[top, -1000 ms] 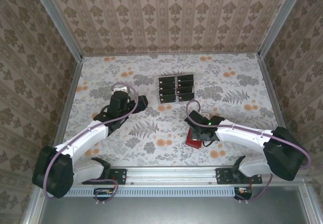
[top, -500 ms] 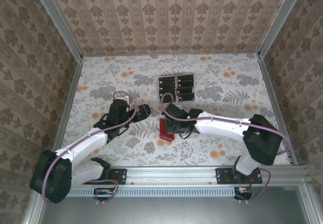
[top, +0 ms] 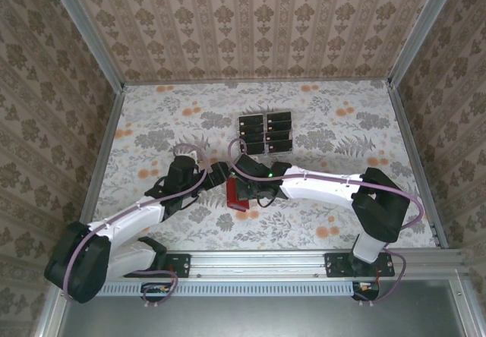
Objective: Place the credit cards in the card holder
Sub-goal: Open the button on the card holder.
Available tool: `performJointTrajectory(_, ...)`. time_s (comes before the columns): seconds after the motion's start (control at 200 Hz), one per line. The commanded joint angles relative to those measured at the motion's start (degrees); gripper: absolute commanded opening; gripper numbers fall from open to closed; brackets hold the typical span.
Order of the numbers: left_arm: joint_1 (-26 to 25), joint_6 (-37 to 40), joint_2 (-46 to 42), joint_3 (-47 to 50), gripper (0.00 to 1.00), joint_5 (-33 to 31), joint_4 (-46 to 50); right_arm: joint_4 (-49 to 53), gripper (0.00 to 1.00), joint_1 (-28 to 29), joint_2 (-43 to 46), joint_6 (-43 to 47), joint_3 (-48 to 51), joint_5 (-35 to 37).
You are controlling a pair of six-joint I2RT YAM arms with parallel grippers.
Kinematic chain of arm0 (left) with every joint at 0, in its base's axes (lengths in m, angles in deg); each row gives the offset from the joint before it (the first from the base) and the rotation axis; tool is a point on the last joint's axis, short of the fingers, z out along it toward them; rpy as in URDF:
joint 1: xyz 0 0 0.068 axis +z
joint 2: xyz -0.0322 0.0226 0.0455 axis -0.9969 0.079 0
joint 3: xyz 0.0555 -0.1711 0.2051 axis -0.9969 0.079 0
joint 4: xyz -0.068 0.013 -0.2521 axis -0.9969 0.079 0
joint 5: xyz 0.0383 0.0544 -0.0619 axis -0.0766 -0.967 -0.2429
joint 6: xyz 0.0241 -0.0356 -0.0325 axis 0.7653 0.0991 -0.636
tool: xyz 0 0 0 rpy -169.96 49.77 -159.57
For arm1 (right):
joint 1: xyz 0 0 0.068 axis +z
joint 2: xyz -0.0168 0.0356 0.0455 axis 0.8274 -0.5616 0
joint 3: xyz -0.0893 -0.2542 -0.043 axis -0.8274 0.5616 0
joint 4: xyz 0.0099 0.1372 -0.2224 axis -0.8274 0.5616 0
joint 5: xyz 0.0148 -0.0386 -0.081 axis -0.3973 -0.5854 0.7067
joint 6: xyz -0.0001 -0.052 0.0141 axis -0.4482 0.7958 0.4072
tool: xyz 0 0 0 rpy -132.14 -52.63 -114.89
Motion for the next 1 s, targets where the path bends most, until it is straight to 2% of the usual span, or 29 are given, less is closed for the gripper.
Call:
performJointTrajectory(0.0,-0.90,-2.31,1.70,0.33,0.91,0.77,-3.70,-0.17,0.00,0.40,-0.87,0.53,-1.53,-0.13)
performJointTrajectory(0.47,-4.86,-3.93,6.59,-0.24,0.72,0.02,-8.39,-0.76,0.00,0.53,-0.73,0.71,-1.81,0.64)
performJointTrajectory(0.625,-5.87,-4.26,7.31,-0.03,0.57,-0.19,-9.63,-1.02,0.00,0.48,-0.57,0.69,-1.55,1.10)
performJointTrajectory(0.76,-6.56,-4.55,8.36,0.15,0.38,-0.52,-11.73,-1.34,0.00,0.40,-0.35,0.78,-0.94,1.45)
performJointTrajectory(0.945,-7.08,-3.86,9.62,0.24,0.00,-0.41,-14.54,-1.76,0.00,-0.36,1.20,0.28,2.03,2.24)
performJointTrajectory(0.995,-7.08,-3.38,9.41,0.32,0.00,-0.86,-14.71,-2.03,0.00,-0.76,1.97,0.00,3.42,2.54)
